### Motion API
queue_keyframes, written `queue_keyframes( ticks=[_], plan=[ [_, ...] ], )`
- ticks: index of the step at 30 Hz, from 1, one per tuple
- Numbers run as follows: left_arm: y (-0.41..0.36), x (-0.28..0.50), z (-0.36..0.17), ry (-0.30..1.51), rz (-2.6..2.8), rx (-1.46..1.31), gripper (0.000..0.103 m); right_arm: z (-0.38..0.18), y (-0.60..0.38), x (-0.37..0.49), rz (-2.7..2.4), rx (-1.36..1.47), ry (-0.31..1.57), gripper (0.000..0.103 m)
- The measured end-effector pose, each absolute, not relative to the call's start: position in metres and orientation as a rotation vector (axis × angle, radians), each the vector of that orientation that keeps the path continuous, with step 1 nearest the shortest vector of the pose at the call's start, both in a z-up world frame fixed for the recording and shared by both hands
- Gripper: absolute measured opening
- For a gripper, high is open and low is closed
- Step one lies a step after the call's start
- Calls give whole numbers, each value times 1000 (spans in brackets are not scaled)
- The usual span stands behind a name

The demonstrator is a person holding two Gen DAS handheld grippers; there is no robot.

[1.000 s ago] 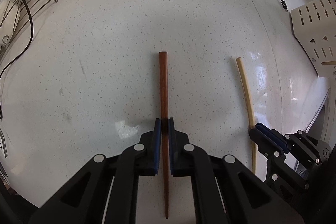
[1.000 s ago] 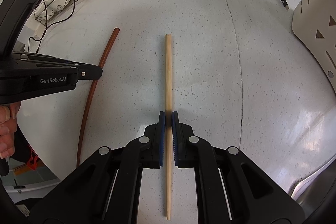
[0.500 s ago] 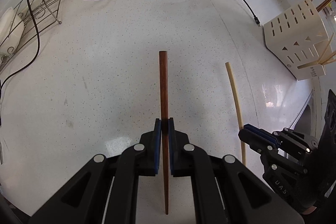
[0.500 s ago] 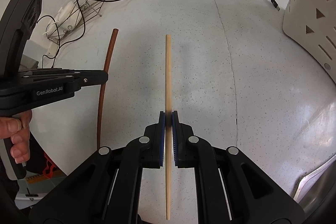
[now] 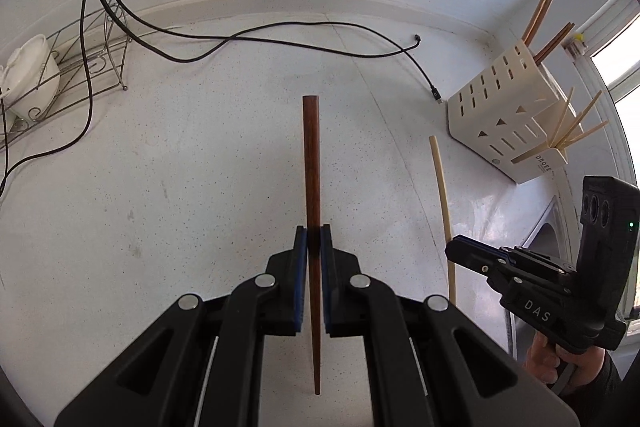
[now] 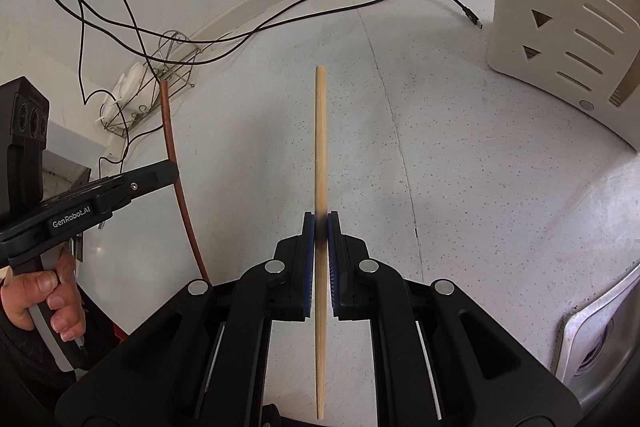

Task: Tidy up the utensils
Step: 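Lift the brown chopstick with the left gripper while the right lifts the pale one, then carry both chopsticks over the cream holder and lower them into slots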

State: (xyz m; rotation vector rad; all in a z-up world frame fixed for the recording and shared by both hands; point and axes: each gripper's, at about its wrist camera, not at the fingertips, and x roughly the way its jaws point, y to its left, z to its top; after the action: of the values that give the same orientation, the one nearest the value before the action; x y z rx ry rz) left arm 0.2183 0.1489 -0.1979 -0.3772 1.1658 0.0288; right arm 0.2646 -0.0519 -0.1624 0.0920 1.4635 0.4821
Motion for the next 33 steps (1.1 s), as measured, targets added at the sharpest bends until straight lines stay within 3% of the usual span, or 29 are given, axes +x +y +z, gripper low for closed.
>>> queue_keyframes(
  ticks=[8,33],
  plan=[
    [134,207,-172,1004,2,-322,6,-156,-59,262,461,88,1448,6],
    [112,213,-108,821,-67,-272,6,-85,-81,277,406,120,1217,6]
  ],
)
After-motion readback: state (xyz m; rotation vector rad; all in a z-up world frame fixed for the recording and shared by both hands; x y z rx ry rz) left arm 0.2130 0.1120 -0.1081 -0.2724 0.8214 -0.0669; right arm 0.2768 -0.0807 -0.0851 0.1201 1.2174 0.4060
